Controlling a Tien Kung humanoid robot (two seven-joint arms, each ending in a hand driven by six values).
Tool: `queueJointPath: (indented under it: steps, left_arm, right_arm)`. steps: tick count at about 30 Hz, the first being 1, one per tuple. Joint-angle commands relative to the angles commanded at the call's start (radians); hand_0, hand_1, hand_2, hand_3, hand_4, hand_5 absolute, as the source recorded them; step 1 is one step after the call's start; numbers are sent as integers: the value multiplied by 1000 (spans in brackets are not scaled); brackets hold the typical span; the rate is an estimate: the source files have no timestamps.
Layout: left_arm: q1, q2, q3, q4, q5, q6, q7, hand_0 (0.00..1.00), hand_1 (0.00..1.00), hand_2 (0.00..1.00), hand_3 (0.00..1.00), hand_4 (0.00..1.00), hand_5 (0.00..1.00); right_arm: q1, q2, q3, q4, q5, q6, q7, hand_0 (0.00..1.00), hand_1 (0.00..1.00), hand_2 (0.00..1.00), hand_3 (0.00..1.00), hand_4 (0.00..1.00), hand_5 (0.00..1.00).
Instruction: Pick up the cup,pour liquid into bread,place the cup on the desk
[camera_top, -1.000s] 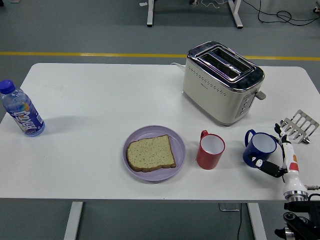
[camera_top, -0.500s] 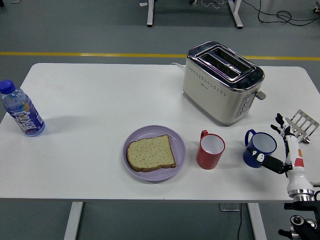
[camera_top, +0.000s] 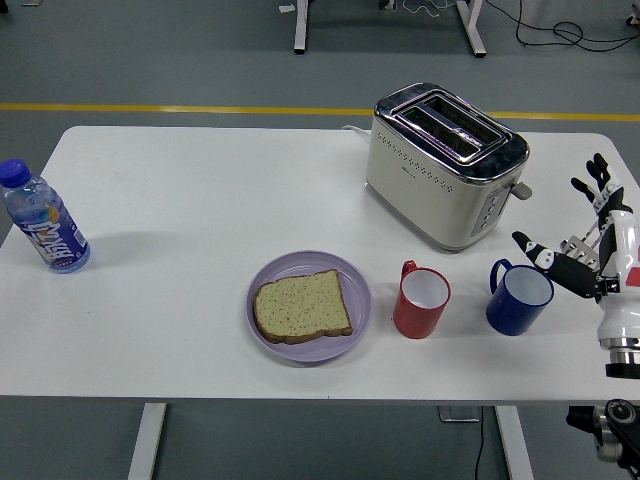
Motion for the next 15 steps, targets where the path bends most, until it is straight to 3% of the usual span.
queueJointPath:
  steps: [5,6,11,12,15]
  left_arm:
    - [-2,0,9,1,-18,2,-8,679,683,698,542,251,998]
    - [-2,0,11,1,-21,2,-9,679,683,698,542,251,998]
    - [-4,0,16,2,-30,4,-12,679,683,698,542,251,998]
    - [-4,0,17,1,-32,4,-13,679,683,698,542,251,998]
    - [-4,0,17,1,-32,4,-13,679,683,698,542,251,998]
  right_arm:
    - [5,11,38,0,165,0,44,939,828,929,941,998,79]
    - [6,12,42,0,207,0,48,886,796,874,871,955,99]
    - [9,14,51,6,368,2,74,886,796,874,871,955,99]
    - [9,15,54,8,407,9,85,805,710,769,754,899,143]
    - [9,17,55,11,527,28,100,805,710,769,754,899,143]
